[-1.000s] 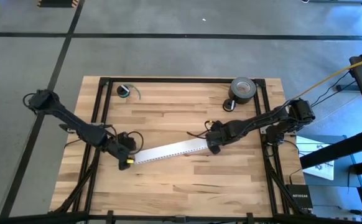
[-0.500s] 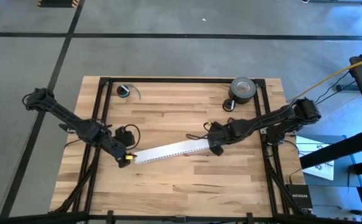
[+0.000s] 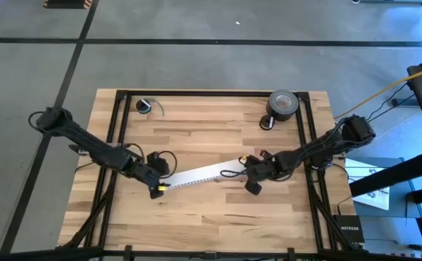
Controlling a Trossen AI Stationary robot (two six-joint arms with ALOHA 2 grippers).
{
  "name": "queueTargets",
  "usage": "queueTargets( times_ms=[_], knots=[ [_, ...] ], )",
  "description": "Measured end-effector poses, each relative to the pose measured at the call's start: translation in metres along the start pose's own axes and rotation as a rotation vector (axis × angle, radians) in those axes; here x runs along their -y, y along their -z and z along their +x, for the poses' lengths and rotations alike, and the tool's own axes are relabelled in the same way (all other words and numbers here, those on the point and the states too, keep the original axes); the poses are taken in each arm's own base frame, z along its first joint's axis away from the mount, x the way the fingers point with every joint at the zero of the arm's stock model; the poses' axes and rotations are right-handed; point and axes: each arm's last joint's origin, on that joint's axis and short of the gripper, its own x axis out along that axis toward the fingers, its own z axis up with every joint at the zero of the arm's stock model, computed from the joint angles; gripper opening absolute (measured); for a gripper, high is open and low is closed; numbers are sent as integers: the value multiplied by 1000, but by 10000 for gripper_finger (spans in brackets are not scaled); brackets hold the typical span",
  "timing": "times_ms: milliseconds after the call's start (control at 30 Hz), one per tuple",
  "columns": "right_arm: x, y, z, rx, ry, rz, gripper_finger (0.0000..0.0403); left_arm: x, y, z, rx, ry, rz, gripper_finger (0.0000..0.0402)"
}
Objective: Ziptie cables
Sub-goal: Close the white cable duct
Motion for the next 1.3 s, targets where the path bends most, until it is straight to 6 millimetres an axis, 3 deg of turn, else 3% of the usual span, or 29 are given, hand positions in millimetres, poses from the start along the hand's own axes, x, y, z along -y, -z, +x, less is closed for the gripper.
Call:
queueTargets(
  times_ms=[167,367,533,667,767,1000,1133,1300],
  knots=[
    [-10,10,-6,-33,4,-1,0,-4,-1,14,-45,-38,43,304],
    [-21,0,-46,-130,42,-62,0,-23,-11,17,-49,-96,116,304],
    [-38,-27,-67,44,-34,-157,0,-40,-19,10,-92,-157,191,304],
    [-50,-45,-75,263,-41,-270,0,-42,-29,-8,-118,-177,175,304],
    [-51,-55,-76,396,29,-324,0,-39,-32,-28,-98,-162,133,304],
    [-30,-83,-70,425,19,-248,0,-43,3,-53,-196,-156,42,304],
    [-17,-94,-59,381,-3,-235,0,-48,25,-51,-264,-174,-12,304],
    [-12,-109,-28,344,-62,-263,0,-49,42,-28,-229,-131,-11,296]
  ],
)
